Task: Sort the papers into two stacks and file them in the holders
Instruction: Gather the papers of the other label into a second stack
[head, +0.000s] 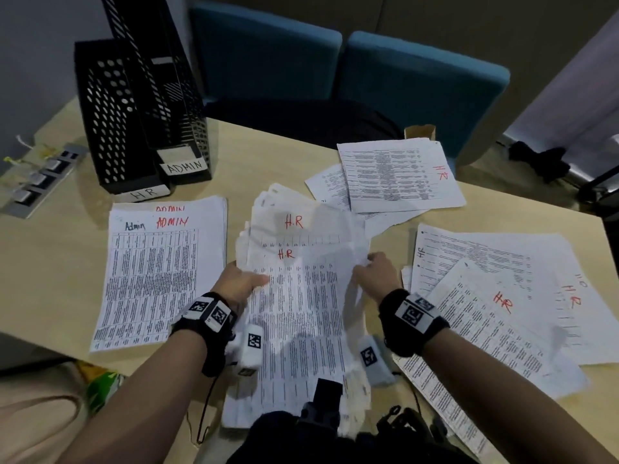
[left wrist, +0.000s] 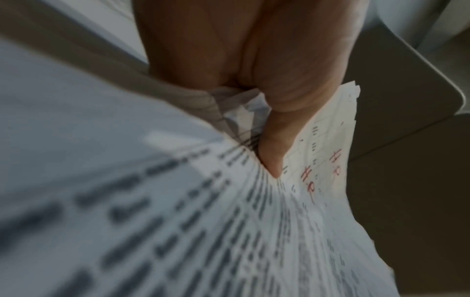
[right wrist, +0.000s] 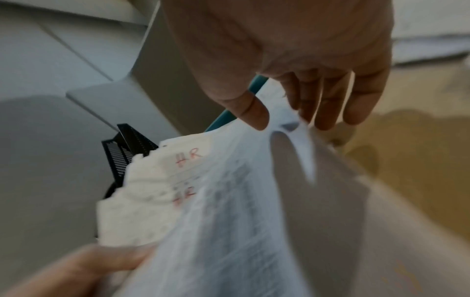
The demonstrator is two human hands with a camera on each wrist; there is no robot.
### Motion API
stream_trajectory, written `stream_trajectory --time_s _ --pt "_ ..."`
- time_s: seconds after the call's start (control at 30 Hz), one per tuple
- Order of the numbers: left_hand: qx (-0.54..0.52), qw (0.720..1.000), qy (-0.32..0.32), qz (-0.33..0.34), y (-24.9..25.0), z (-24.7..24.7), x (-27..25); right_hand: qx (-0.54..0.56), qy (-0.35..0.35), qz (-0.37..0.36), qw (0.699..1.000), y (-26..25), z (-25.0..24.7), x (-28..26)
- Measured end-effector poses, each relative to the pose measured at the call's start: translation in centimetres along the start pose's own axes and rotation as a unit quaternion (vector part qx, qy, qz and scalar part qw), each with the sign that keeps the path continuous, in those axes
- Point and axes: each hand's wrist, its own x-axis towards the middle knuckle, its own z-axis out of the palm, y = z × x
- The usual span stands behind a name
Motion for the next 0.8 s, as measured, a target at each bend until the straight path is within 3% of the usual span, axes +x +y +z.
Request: stream_trajectory --time_s 0.1,0.17,0.3,0.57,0.73,0.8 --pt "-0.003 1.000 0.018 0.017 1.7 -0.9 -0.3 -0.110 0.082 -0.066 0.988 -1.7 -2.6 3.0" --pt "-0.011 0.999 0.040 0.027 2.7 -1.8 -0.2 -0.225 0.111 -0.092 0.964 -2.7 -3.7 5.3" --pt "-0.012 0.998 0.067 0.013 3.0 -3.8 1.6 -0.386 0.077 -0.097 0.914 -4.5 -4.2 8.7" --pt "-0.001 0.995 0.096 -0.041 2.8 -5.0 4.9 -0.385 -0.016 -0.037 0.922 -6.6 -1.1 12.0" --pt "-0.005 0.993 0.094 -0.069 2.5 -4.5 5.4 -0.361 0.014 -0.024 0.932 -7.5 -1.1 12.9" --pt "-0.007 0.993 0.095 -0.068 2.3 -4.5 5.7 -0.388 0.034 -0.042 0.920 -7.7 -1.5 13.0"
